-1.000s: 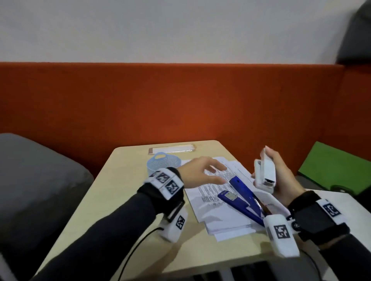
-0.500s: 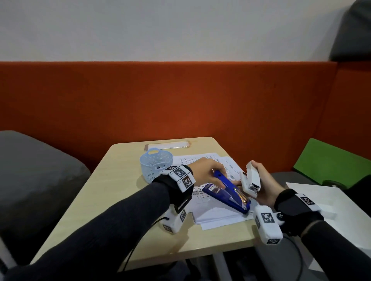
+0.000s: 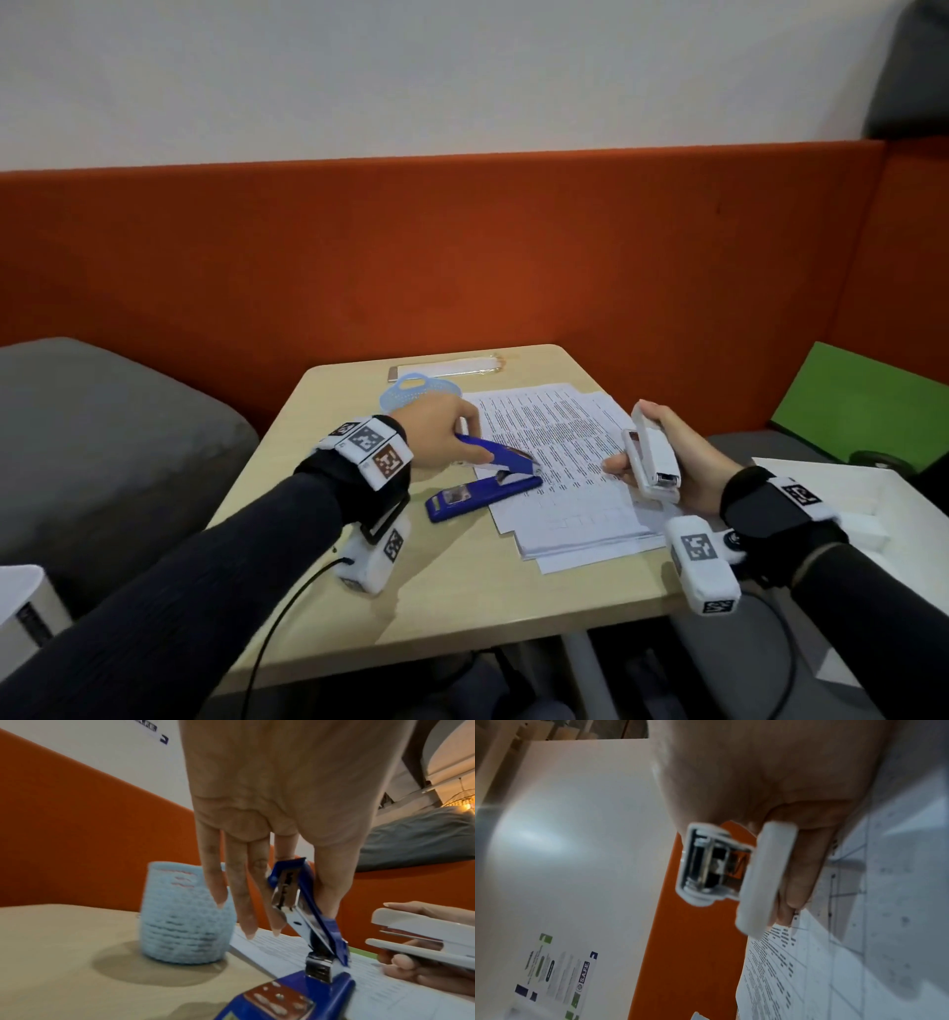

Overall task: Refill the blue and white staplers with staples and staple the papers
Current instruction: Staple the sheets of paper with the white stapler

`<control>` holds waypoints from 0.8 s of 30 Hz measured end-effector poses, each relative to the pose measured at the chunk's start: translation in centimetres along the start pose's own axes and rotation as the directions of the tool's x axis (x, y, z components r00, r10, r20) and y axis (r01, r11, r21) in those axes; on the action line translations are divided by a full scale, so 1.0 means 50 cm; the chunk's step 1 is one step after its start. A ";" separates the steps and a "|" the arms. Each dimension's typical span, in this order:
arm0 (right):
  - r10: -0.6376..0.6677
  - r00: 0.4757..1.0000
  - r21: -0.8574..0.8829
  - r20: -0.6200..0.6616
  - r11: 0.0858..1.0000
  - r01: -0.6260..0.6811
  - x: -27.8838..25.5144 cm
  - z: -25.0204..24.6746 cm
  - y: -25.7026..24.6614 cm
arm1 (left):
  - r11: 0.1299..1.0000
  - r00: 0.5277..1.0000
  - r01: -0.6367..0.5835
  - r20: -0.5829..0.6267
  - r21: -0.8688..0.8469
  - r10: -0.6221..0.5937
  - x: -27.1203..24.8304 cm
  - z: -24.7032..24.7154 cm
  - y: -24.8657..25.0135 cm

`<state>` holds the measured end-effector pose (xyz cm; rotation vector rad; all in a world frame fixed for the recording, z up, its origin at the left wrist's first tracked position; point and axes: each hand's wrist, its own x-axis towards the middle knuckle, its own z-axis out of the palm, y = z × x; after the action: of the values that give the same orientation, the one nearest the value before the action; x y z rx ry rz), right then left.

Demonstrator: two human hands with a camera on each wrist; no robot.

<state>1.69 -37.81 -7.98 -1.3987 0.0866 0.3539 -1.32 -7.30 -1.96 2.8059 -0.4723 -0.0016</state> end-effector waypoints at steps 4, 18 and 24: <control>-0.024 1.000 -0.015 0.000 1.000 0.024 -0.003 0.000 0.000 | 0.982 0.992 0.126 -0.007 0.139 -0.126 -0.049 -0.017 -0.037; -0.056 0.998 -0.021 0.017 0.998 0.056 -0.015 0.010 -0.004 | 0.834 0.954 0.297 -0.112 0.465 -0.277 -0.111 -0.045 -0.055; -0.052 0.999 -0.033 0.011 0.998 0.052 -0.012 0.006 -0.001 | 0.938 0.982 0.184 0.018 -0.293 -0.187 -0.093 0.019 0.037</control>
<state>1.10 -37.63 -7.70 -1.4296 0.0358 0.3208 -6.34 -7.76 -2.55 2.5434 -0.1833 -0.0903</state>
